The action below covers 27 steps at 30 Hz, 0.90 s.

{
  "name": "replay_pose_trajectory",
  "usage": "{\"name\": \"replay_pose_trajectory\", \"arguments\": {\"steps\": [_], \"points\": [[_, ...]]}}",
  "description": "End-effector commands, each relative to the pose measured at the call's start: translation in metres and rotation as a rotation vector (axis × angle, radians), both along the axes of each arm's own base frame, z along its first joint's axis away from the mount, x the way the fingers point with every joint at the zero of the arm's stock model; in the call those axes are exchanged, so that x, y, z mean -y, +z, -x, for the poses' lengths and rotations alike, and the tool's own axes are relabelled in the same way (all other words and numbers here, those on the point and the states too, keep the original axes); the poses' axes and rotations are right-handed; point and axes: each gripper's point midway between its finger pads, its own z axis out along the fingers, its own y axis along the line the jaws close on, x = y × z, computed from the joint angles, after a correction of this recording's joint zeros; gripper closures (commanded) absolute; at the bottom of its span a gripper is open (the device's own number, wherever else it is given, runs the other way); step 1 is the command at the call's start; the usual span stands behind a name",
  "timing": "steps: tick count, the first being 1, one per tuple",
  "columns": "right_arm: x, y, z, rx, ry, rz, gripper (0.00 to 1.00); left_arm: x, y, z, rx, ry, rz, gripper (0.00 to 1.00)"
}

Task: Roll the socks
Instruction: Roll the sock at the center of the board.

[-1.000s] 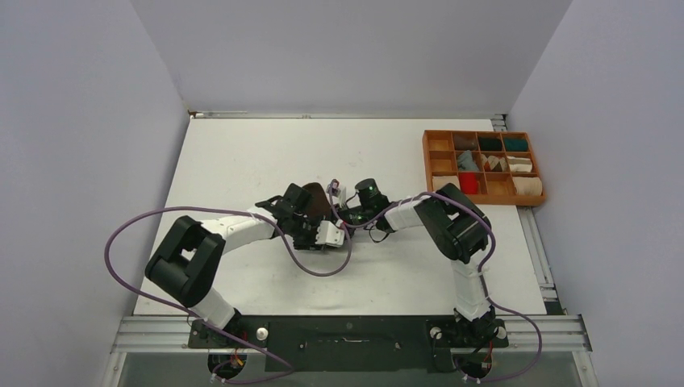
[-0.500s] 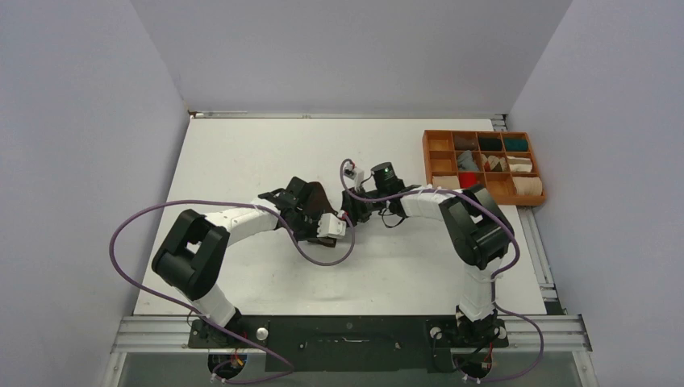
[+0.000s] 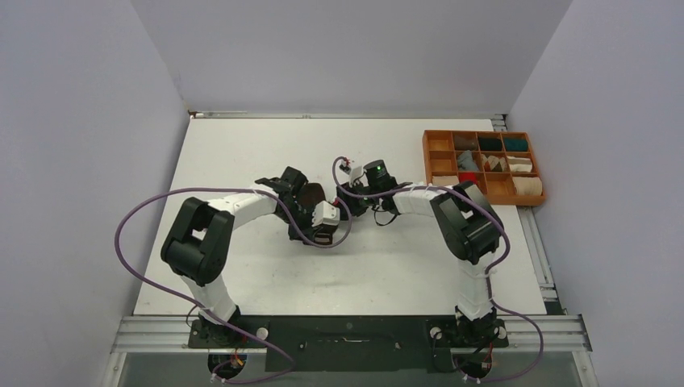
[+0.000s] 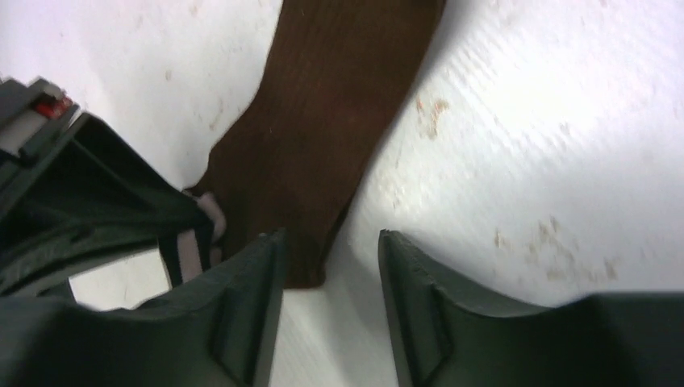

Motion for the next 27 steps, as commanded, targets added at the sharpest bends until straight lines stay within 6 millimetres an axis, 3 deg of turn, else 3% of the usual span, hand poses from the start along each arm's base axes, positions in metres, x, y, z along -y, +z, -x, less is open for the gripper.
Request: {"name": "replay_pose_trajectory", "arguments": {"steps": [1,4,7,14,17,19,21,24,27], "points": [[-0.010,-0.023,-0.010,0.010,-0.022,0.042,0.60,-0.012,-0.009,0.031,-0.169,0.006,-0.054,1.00],[-0.018,-0.026,-0.009,-0.007,-0.014,0.013,0.81,-0.012,-0.008,0.035,-0.199,-0.004,-0.049,1.00],[-0.025,-0.025,-0.014,-0.017,-0.015,-0.015,0.93,-0.012,-0.006,0.039,-0.243,-0.011,-0.036,1.00],[-0.033,-0.022,-0.041,-0.001,-0.086,-0.049,0.95,-0.013,0.001,0.046,-0.349,-0.021,-0.024,1.00],[-0.034,-0.025,-0.042,-0.002,-0.088,-0.049,0.95,-0.013,-0.003,0.043,-0.381,0.021,-0.042,1.00],[-0.033,-0.023,-0.038,0.001,-0.074,-0.052,0.90,-0.014,-0.008,0.036,-0.415,0.082,-0.059,1.00],[-0.031,-0.016,-0.034,0.019,-0.058,-0.059,0.77,-0.016,-0.011,0.027,-0.455,0.151,-0.070,1.00],[-0.023,0.004,-0.028,0.074,-0.027,-0.078,0.63,-0.021,-0.019,0.016,-0.501,0.230,-0.104,1.00],[-0.012,0.027,-0.019,0.153,0.011,-0.087,0.55,-0.024,-0.025,0.010,-0.555,0.268,-0.131,1.00]]}}
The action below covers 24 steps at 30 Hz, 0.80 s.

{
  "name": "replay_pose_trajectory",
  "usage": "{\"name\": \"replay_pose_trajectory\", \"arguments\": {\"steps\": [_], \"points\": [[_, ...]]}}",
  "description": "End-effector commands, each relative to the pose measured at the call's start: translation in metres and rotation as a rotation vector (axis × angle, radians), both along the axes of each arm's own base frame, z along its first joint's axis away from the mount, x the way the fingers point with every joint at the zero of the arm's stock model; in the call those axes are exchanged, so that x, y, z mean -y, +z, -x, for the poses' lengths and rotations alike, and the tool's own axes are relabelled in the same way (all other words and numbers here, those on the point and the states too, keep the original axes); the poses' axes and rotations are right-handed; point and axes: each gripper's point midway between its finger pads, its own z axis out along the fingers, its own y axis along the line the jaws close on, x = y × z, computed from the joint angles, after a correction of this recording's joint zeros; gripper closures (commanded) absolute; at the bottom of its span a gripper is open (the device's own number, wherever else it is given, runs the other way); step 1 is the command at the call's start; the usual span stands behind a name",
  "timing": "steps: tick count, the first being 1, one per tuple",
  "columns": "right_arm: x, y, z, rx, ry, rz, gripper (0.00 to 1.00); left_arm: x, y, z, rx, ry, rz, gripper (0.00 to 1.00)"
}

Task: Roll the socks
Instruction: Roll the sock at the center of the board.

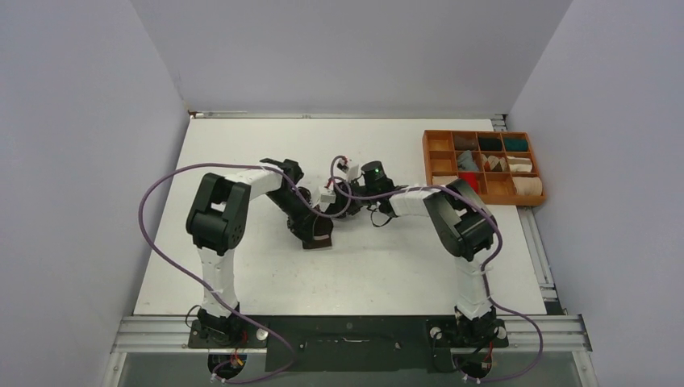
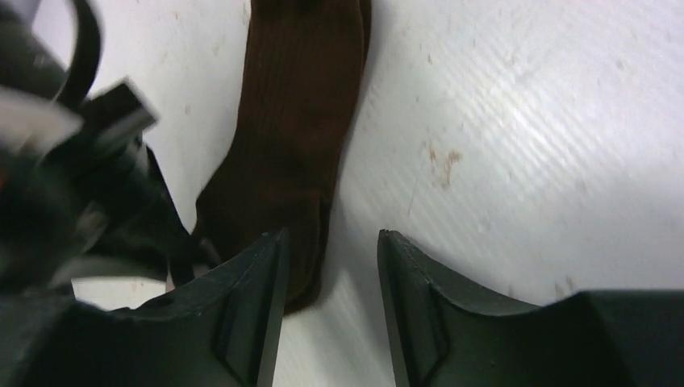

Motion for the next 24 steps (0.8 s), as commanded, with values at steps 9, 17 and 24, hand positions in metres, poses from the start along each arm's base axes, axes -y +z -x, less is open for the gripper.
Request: {"name": "replay_pose_trajectory", "arguments": {"steps": [9,17,24], "points": [[0.054,0.047,0.067,0.483,0.171,0.016,0.40,-0.024,-0.037,-0.011,-0.199,0.107,-0.167,1.00],[0.007,0.053,0.091,1.051,0.438,0.161,0.14,-0.026,-0.042,-0.015,-0.217,0.103,-0.200,1.00],[-0.022,0.010,0.092,1.060,0.654,0.280,0.16,-0.027,-0.044,-0.016,-0.217,0.099,-0.211,1.00]]}}
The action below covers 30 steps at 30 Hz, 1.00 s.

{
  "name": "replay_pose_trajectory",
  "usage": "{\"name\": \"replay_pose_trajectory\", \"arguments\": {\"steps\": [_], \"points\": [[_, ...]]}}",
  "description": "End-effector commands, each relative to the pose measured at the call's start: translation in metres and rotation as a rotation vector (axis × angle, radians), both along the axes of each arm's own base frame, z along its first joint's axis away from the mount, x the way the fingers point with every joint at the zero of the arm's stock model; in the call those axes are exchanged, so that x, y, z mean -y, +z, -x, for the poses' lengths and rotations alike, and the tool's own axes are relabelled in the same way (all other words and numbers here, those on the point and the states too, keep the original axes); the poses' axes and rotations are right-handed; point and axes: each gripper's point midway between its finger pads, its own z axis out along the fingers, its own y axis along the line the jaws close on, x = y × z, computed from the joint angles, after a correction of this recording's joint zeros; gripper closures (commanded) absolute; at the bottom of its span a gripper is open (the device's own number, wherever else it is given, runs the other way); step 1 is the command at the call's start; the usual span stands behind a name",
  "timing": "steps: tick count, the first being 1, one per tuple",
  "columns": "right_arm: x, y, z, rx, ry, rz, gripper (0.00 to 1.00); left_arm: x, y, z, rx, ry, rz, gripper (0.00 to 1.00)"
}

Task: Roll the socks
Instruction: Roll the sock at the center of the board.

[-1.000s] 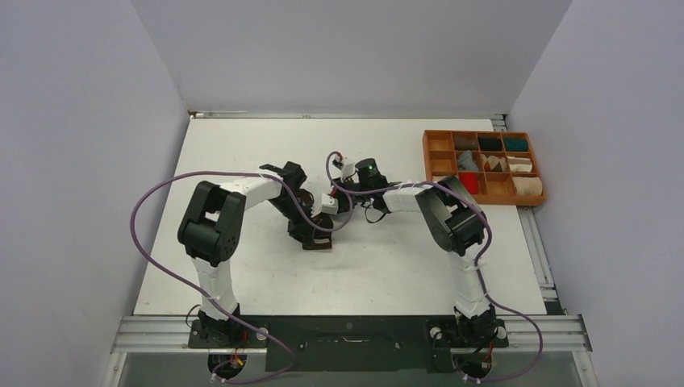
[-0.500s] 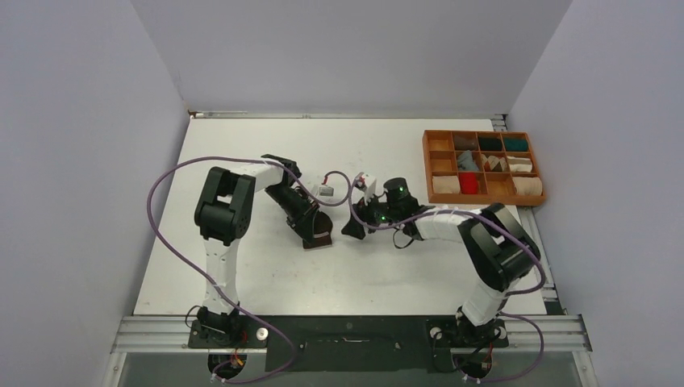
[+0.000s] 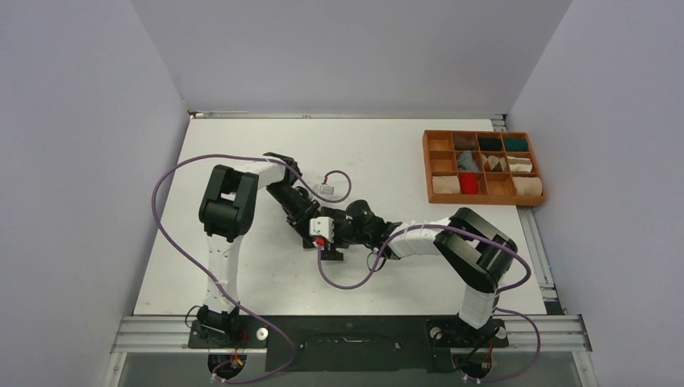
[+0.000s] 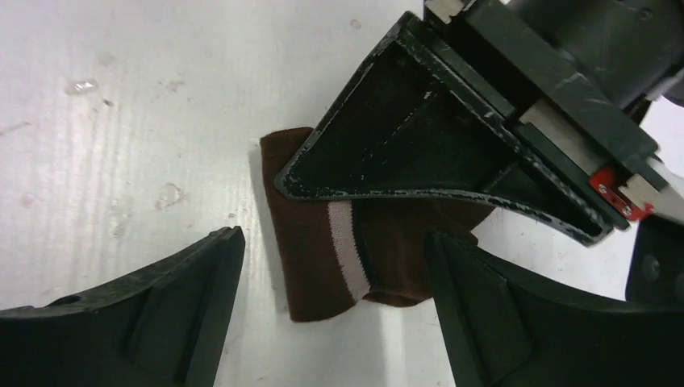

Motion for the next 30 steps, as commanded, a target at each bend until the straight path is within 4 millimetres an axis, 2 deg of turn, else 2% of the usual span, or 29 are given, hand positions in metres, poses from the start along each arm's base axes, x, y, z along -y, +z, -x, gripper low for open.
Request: {"name": "replay_pose_trajectory", "arguments": {"steps": [1,3,6,8,10,12,13,16,19,22,27,30], "points": [[-0.008,-0.015,-0.009,0.107,0.066,0.104,0.19,-0.028,-0.043,-0.013,0.097,-0.090,-0.138,1.00],[-0.007,-0.023,-0.007,0.083,0.061,0.124,0.32,-0.028,-0.043,-0.012,0.094,-0.094,-0.135,1.00],[-0.003,-0.030,-0.005,0.043,0.027,0.134,0.63,-0.028,-0.042,-0.010,0.093,-0.109,-0.123,1.00],[0.001,-0.035,-0.005,0.000,-0.010,0.149,0.73,-0.027,-0.039,-0.009,0.094,-0.117,-0.107,0.98],[0.005,-0.043,-0.004,-0.054,-0.042,0.182,0.81,-0.026,-0.034,-0.009,0.118,-0.128,-0.083,0.89],[0.009,-0.047,-0.001,-0.107,-0.066,0.202,0.87,-0.024,-0.023,-0.014,0.169,-0.126,-0.047,0.71],[0.010,-0.047,0.001,-0.136,-0.076,0.201,0.88,-0.023,-0.016,-0.017,0.208,-0.120,-0.022,0.64],[0.011,-0.045,0.014,-0.239,-0.071,0.184,0.90,-0.021,0.009,-0.027,0.332,-0.102,0.069,0.56],[0.013,-0.044,0.021,-0.380,-0.103,0.170,0.91,-0.024,0.035,-0.045,0.497,-0.047,0.163,0.54],[0.013,-0.046,0.027,-0.579,-0.129,0.141,0.90,-0.030,0.052,-0.056,0.659,-0.015,0.211,0.54],[0.011,-0.049,0.032,-0.934,-0.155,0.099,0.88,-0.026,0.062,-0.052,0.929,-0.092,0.224,0.49],[0.010,-0.052,0.033,-1.091,-0.158,0.088,0.87,-0.021,0.055,-0.047,1.083,-0.163,0.198,0.42]]}}
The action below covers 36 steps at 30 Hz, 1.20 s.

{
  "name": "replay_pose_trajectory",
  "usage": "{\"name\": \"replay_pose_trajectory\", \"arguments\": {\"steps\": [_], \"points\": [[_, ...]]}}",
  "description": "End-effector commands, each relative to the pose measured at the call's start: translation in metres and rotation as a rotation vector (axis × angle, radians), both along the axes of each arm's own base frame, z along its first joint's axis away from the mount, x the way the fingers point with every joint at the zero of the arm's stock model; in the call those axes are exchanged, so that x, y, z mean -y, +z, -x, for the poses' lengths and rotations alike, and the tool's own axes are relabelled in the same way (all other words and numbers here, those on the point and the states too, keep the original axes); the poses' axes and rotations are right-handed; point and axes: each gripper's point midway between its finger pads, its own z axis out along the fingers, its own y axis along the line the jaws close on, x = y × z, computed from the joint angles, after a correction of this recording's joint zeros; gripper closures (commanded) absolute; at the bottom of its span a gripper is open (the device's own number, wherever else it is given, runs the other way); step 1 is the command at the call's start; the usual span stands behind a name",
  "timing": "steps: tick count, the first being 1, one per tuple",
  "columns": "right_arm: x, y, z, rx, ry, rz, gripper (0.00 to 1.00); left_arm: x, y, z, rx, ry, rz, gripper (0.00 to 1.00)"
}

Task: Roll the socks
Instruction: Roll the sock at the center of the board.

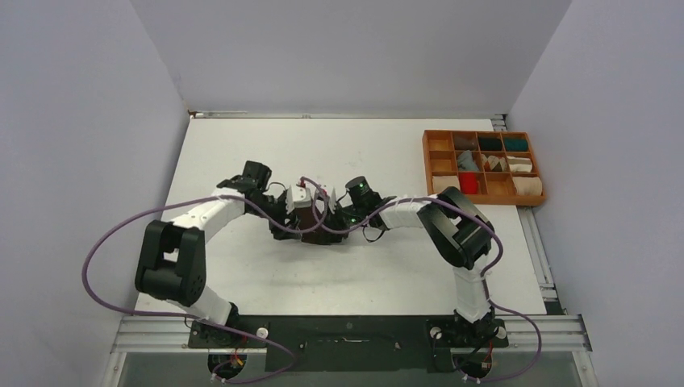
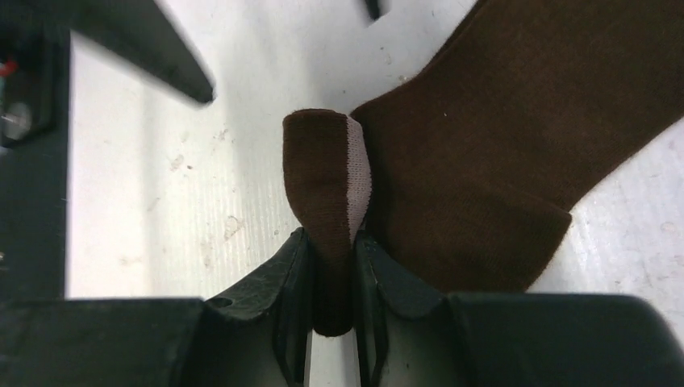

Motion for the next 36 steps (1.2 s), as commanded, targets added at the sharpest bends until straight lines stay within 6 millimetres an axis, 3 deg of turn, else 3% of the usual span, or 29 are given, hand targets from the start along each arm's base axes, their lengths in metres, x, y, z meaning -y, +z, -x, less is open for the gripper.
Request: {"name": "replay_pose_trajectory", "arguments": {"steps": [1,6,12,14,16,20,26,32,36], "points": [[0.015,-0.027,0.034,-0.440,-0.027,0.060,0.87,0.019,0.003,-0.022,0.375,-0.100,-0.032,0.41],[0.017,-0.040,0.025,-0.569,-0.066,0.086,0.86,0.032,-0.017,-0.013,0.442,-0.216,-0.152,0.41],[0.012,-0.039,0.023,-0.606,-0.066,0.073,0.83,0.041,-0.037,-0.010,0.468,-0.262,-0.220,0.40],[0.010,-0.038,0.021,-0.611,-0.073,0.067,0.82,0.043,-0.043,-0.005,0.458,-0.282,-0.237,0.45],[0.009,-0.036,0.017,-0.617,-0.092,0.060,0.80,0.043,-0.046,0.001,0.444,-0.295,-0.248,0.58],[0.009,-0.028,0.008,-0.600,-0.118,0.048,0.69,0.042,-0.045,0.003,0.421,-0.251,-0.255,1.00],[0.018,0.011,-0.008,-0.474,-0.133,-0.017,0.45,0.030,-0.051,0.014,0.220,-0.164,-0.291,1.00],[0.046,0.046,-0.023,-0.313,-0.204,-0.100,0.39,0.018,-0.062,0.027,-0.074,-0.081,-0.257,1.00],[0.056,0.048,-0.027,-0.172,-0.220,-0.091,0.37,0.013,-0.066,0.028,-0.183,-0.051,-0.214,1.00]]}}
